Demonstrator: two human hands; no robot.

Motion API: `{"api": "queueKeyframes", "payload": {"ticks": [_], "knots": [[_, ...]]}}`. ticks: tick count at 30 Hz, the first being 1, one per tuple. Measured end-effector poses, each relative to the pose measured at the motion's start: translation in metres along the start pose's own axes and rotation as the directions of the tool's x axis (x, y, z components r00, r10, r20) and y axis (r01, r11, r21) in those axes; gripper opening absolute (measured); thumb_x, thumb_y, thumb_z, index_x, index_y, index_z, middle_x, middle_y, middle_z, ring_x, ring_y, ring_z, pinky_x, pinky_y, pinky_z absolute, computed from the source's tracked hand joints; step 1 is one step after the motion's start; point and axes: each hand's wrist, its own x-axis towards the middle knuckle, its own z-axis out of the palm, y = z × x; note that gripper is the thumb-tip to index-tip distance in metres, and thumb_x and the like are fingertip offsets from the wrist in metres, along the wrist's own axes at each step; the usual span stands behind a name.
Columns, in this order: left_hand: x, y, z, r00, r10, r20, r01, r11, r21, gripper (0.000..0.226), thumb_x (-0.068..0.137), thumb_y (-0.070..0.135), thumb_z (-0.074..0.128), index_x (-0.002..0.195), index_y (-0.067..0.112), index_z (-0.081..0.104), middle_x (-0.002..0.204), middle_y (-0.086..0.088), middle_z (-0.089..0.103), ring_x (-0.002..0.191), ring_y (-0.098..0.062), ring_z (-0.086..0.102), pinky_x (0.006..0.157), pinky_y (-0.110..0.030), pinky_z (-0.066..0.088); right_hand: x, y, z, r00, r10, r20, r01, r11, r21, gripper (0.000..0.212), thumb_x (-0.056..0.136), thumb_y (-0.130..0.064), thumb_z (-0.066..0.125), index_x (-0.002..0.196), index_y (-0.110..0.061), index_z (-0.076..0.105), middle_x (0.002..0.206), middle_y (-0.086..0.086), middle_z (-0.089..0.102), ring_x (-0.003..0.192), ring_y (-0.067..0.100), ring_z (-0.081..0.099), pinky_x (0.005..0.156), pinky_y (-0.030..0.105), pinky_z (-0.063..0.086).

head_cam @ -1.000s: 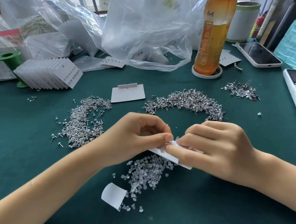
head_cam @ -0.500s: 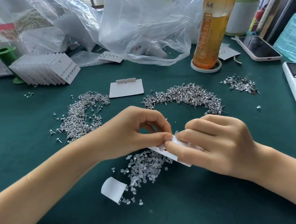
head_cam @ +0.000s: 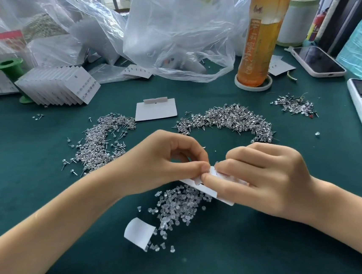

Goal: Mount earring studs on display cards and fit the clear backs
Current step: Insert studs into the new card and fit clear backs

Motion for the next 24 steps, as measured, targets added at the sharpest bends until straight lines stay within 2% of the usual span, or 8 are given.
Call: {"api": "queueKeyframes", "payload": {"ticks": [6, 9, 10, 12, 13, 15, 20, 24], "knots": [[-0.002, 0.0, 0.001, 1.0, -0.006, -0.002, 0.006, 0.999, 0.048, 0.004, 0.086, 0.009, 0.066, 0.084, 0.006, 0.068, 0.076, -0.003, 0.068, 0.068, -0.008, 0.061, 0.068, -0.02, 0.046, 0.0, -0.001, 0.001, 1.0, 0.024, 0.0, -0.024, 1.0, 0.011, 0.017, 0.08, -0.003, 0.069, 0.084, -0.017, 0.076, 0.058, 0.001, 0.06, 0.053, 0.022, 0.057, 0.043, 0.029, 0.045], [0.001, -0.001, 0.002, 0.991, -0.016, -0.136, 0.009, 0.999, -0.05, 0.029, 0.089, 0.031, 0.054, 0.092, 0.007, 0.07, 0.085, -0.009, 0.069, 0.079, -0.015, 0.061, 0.074, -0.025, 0.047, 0.002, 0.002, 0.001, 0.967, 0.253, 0.033, -0.253, 0.938, 0.237, 0.011, 0.088, -0.007, 0.064, 0.084, -0.009, 0.075, 0.065, 0.0, 0.065, 0.055, 0.025, 0.057, 0.048, 0.029, 0.046], [0.002, -0.001, 0.001, 0.985, -0.033, -0.171, 0.014, 0.993, -0.113, 0.038, 0.088, 0.038, 0.047, 0.095, 0.009, 0.07, 0.09, -0.01, 0.071, 0.084, -0.018, 0.063, 0.08, -0.026, 0.05, 0.003, 0.002, -0.001, 0.914, 0.4, 0.062, -0.397, 0.853, 0.338, 0.007, 0.087, -0.013, 0.068, 0.082, -0.011, 0.073, 0.068, -0.006, 0.066, 0.056, 0.021, 0.056, 0.05, 0.029, 0.046], [0.002, -0.001, 0.0, 0.982, -0.085, -0.166, 0.046, 0.974, -0.221, 0.045, 0.085, 0.045, 0.043, 0.099, 0.012, 0.069, 0.095, -0.01, 0.072, 0.089, -0.023, 0.066, 0.085, -0.031, 0.053, 0.005, 0.001, -0.005, 0.698, 0.682, 0.218, -0.673, 0.522, 0.523, 0.009, 0.081, -0.025, 0.075, 0.079, -0.02, 0.067, 0.067, -0.016, 0.063, 0.057, 0.01, 0.056, 0.051, 0.021, 0.045], [0.002, -0.001, 0.0, 0.985, -0.093, -0.144, 0.061, 0.974, -0.217, 0.043, 0.084, 0.045, 0.046, 0.102, 0.012, 0.068, 0.095, -0.009, 0.072, 0.087, -0.023, 0.066, 0.083, -0.032, 0.054, 0.007, 0.0, -0.006, 0.583, 0.75, 0.313, -0.733, 0.318, 0.601, 0.013, 0.077, -0.029, 0.076, 0.079, -0.022, 0.065, 0.066, -0.01, 0.065, 0.059, 0.008, 0.058, 0.051, 0.02, 0.045], [0.001, -0.002, 0.004, 0.989, -0.098, -0.111, 0.075, 0.978, -0.194, 0.037, 0.083, 0.04, 0.051, 0.106, 0.014, 0.065, 0.09, -0.007, 0.072, 0.08, -0.02, 0.067, 0.076, -0.029, 0.055, 0.011, 0.002, -0.008, 0.454, 0.783, 0.426, -0.728, 0.05, 0.683, 0.014, 0.071, -0.028, 0.074, 0.084, -0.026, 0.068, 0.076, -0.006, 0.07, 0.062, 0.001, 0.062, 0.052, 0.014, 0.047], [-0.001, -0.002, 0.007, 0.992, -0.107, -0.065, 0.087, 0.964, -0.253, 0.021, 0.084, 0.034, 0.053, 0.099, 0.023, 0.065, 0.078, -0.003, 0.071, 0.067, -0.018, 0.067, 0.063, -0.023, 0.053, 0.014, 0.007, -0.009, 0.336, 0.711, 0.618, -0.7, -0.251, 0.669, 0.02, 0.065, -0.028, 0.075, 0.083, -0.021, 0.071, 0.063, -0.007, 0.068, 0.046, 0.004, 0.053, 0.04, 0.012, 0.037], [0.003, -0.004, 0.001, 0.977, -0.117, -0.18, 0.065, 0.96, -0.272, 0.027, 0.084, 0.038, 0.05, 0.088, 0.015, 0.062, 0.072, -0.004, 0.069, 0.062, -0.017, 0.067, 0.057, -0.023, 0.05, 0.013, 0.012, -0.007, 0.246, 0.719, 0.65, -0.696, -0.335, 0.634, 0.025, 0.057, -0.038, 0.076, 0.08, -0.028, 0.074, 0.065, -0.004, 0.067, 0.045, 0.007, 0.049, 0.039, 0.013, 0.035]]}}
